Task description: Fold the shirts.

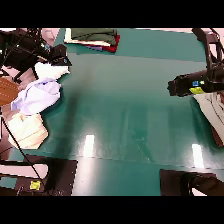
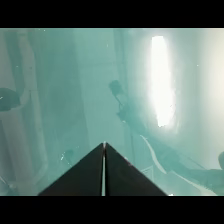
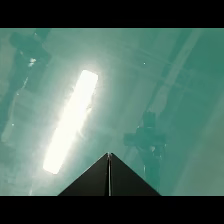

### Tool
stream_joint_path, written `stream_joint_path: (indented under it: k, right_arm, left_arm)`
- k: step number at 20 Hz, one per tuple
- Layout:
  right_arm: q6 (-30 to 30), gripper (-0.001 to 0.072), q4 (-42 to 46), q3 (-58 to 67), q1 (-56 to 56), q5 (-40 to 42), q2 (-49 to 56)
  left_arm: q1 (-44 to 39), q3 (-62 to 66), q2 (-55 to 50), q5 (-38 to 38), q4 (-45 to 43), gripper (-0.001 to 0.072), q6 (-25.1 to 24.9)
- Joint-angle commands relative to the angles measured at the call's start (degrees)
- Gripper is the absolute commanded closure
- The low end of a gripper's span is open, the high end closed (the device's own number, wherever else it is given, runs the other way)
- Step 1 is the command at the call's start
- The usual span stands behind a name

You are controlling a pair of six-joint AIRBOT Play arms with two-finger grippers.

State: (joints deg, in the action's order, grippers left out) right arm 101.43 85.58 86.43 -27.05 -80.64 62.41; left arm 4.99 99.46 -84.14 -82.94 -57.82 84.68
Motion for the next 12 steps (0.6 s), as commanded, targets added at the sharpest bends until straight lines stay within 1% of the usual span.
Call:
stream_joint_path:
  k: [1,12]
  right_arm:
    - [0.0,0.0692,0.0,-0.1,0.0,0.0,0.1]
    - [0.0,0.0692,0.0,0.0,0.0,0.1,0.9]
  left_arm:
    - [0.0,0.0,0.0,-0.1,0.0,0.0682,0.0]
    - [0.0,0.0,-0.1,0.0,0.0,0.0682,0.0]
